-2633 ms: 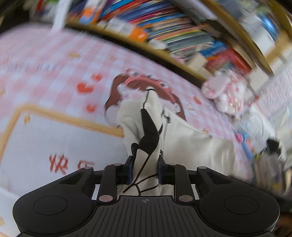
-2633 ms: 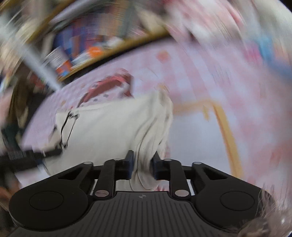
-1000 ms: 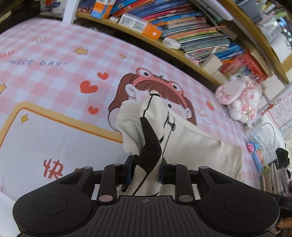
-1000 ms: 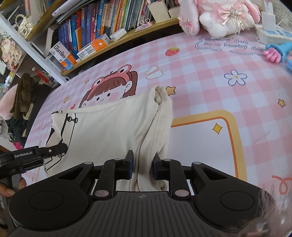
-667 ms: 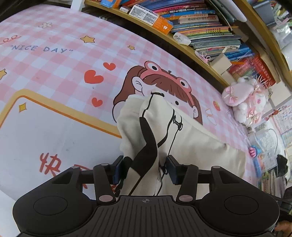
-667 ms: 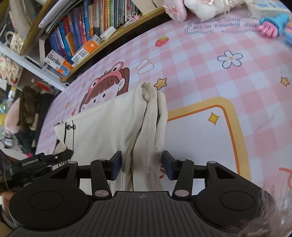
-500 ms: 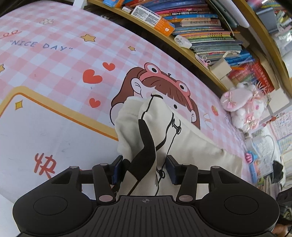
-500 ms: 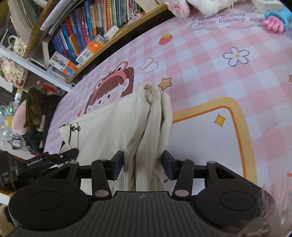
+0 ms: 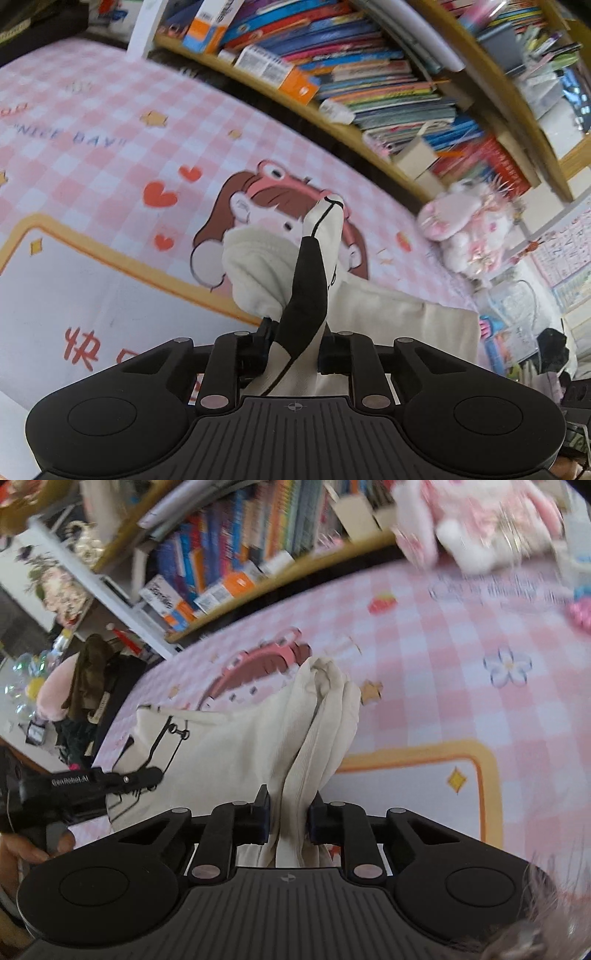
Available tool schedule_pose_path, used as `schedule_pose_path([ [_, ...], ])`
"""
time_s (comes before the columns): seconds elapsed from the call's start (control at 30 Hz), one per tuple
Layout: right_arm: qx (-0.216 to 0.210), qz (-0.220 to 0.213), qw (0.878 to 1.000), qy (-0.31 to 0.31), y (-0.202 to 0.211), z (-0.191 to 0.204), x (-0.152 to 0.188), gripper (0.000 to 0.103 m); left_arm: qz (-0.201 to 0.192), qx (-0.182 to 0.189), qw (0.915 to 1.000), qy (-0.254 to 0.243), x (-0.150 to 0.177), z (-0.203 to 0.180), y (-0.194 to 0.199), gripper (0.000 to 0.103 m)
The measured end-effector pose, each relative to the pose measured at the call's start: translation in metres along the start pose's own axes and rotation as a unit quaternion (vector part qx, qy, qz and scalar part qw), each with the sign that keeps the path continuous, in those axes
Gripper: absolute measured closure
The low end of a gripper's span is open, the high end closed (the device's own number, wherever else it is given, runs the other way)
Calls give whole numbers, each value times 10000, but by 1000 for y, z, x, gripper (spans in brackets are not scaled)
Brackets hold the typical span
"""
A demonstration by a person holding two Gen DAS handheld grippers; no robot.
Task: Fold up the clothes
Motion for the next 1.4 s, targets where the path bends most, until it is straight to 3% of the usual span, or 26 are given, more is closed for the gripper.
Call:
schedule_pose_path([
  [0.4,85,-428,9988,210,18,8,-16,86,10,351,9994,-44,-14,-14,-4,84],
  [0.77,350,-617,9972,236,6,23,-30,86,59,698,9975,-86,-41,-2,-15,84],
  [1.07,376,-714,9956,473,-28,51,-55,86,-62,868,9962,-88,-85,24,-25,84],
  [1.4,331,-877,9916,893,-83,75,-105,86,-302,974,9948,43,-150,47,-60,84],
])
Point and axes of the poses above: each gripper's, at about its wrist camera, not at the fingertips, and y roughly against the way its jaws point, z to its left, x to its underside, the point moved 9 cm from there along -y, roughly the way its jaws point, and after that the axes turned 5 degrees about -z, right-handed, at the moved point
